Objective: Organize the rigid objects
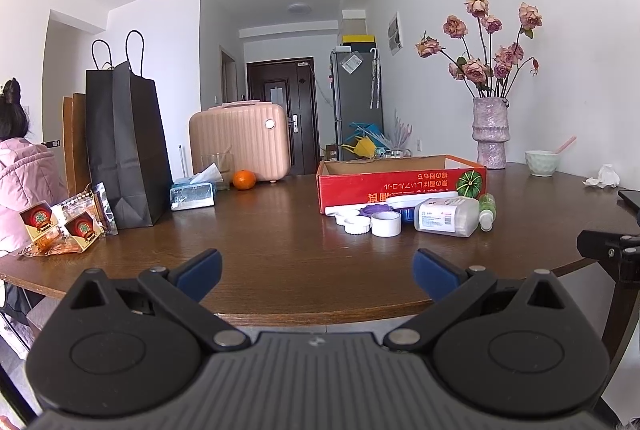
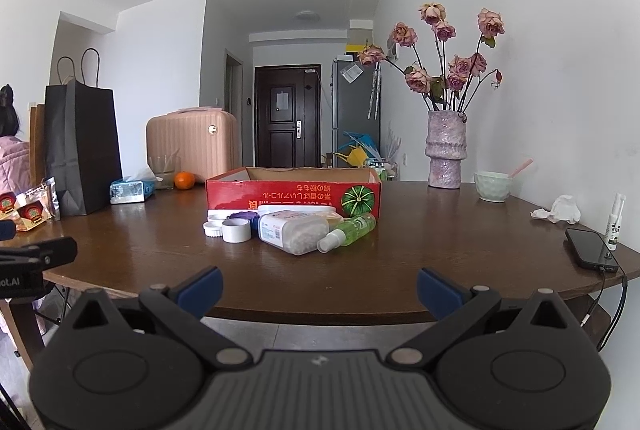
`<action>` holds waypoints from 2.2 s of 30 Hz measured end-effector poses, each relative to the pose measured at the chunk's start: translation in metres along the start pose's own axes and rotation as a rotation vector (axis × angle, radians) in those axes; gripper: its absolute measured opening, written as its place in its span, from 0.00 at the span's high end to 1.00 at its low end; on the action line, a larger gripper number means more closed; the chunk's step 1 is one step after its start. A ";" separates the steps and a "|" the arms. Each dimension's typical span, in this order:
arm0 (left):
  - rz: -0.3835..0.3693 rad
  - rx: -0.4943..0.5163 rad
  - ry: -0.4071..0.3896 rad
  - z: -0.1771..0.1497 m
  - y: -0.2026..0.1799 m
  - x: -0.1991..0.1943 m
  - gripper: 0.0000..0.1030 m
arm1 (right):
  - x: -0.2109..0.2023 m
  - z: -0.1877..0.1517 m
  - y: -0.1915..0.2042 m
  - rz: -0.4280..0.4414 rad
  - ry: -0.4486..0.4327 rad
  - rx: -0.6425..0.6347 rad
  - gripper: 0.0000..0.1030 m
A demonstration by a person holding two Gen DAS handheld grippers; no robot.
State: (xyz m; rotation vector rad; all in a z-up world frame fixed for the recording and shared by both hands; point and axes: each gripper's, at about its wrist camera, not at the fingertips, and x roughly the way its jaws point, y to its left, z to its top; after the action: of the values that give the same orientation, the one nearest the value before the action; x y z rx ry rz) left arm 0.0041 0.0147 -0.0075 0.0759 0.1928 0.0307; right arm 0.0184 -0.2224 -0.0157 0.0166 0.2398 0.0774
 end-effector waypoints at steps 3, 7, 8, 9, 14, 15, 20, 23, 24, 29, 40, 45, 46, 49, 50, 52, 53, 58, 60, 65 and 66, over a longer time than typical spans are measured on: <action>0.001 0.001 -0.001 0.000 0.000 0.000 0.00 | 0.000 0.000 0.001 0.000 -0.001 -0.004 0.00; 0.001 0.003 -0.006 0.000 0.000 -0.002 0.00 | -0.001 0.000 0.001 0.001 0.000 -0.004 0.00; 0.000 0.004 -0.007 0.000 0.000 -0.002 0.00 | -0.001 -0.001 0.001 0.001 0.000 -0.005 0.00; 0.000 0.005 -0.006 0.001 0.000 -0.001 0.00 | -0.001 -0.001 0.001 0.002 0.000 -0.004 0.00; 0.000 0.007 -0.005 0.001 0.000 -0.001 0.00 | -0.001 -0.001 0.000 0.002 0.003 -0.003 0.00; 0.002 0.008 -0.005 0.001 0.000 -0.001 0.00 | -0.001 -0.001 0.001 0.002 0.004 -0.003 0.00; 0.006 0.015 -0.008 0.001 0.001 0.000 0.00 | 0.000 -0.001 0.002 0.003 0.006 -0.008 0.00; -0.037 0.029 -0.009 0.008 0.003 0.007 0.00 | 0.001 -0.001 0.001 0.004 0.005 -0.009 0.00; -0.056 0.049 -0.018 0.010 0.003 0.012 0.00 | 0.003 -0.001 0.000 0.001 0.005 -0.008 0.00; -0.105 0.044 -0.032 0.028 0.003 0.043 0.00 | 0.023 0.002 -0.006 -0.003 0.015 -0.004 0.00; -0.138 0.109 0.146 0.037 -0.019 0.152 0.00 | 0.118 0.034 -0.007 -0.018 0.006 -0.083 0.00; -0.125 0.061 0.228 0.028 -0.015 0.189 0.00 | 0.162 0.044 -0.006 0.104 0.116 -0.014 0.07; -0.113 0.044 0.243 0.027 -0.011 0.195 0.00 | 0.167 0.045 -0.004 0.135 0.127 -0.007 0.10; -0.075 0.012 0.281 0.023 0.006 0.206 0.00 | 0.179 0.047 0.012 0.197 0.141 -0.018 0.22; -0.058 0.011 0.286 0.023 0.013 0.209 0.00 | 0.185 0.048 0.018 0.222 0.150 -0.019 0.26; -0.016 0.014 0.294 0.023 0.026 0.213 0.00 | 0.197 0.051 0.035 0.281 0.178 -0.022 0.32; 0.002 0.008 0.296 0.024 0.033 0.215 0.00 | 0.203 0.052 0.045 0.309 0.188 -0.031 0.34; 0.058 -0.047 0.318 0.027 0.063 0.222 0.00 | 0.251 0.057 0.092 0.289 0.271 -0.124 0.36; 0.062 -0.047 0.324 0.026 0.068 0.225 0.00 | 0.271 0.058 0.099 0.285 0.321 -0.109 0.40; 0.053 -0.012 0.321 0.028 0.066 0.233 0.00 | 0.298 0.055 0.110 0.201 0.344 -0.147 0.51; 0.045 -0.008 0.321 0.029 0.064 0.235 0.00 | 0.298 0.055 0.113 0.198 0.346 -0.155 0.60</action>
State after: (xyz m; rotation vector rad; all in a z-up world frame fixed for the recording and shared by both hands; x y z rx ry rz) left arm 0.2389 0.0855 -0.0193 0.0675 0.5119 0.0889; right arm 0.3121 -0.0872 -0.0296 -0.1282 0.5769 0.2972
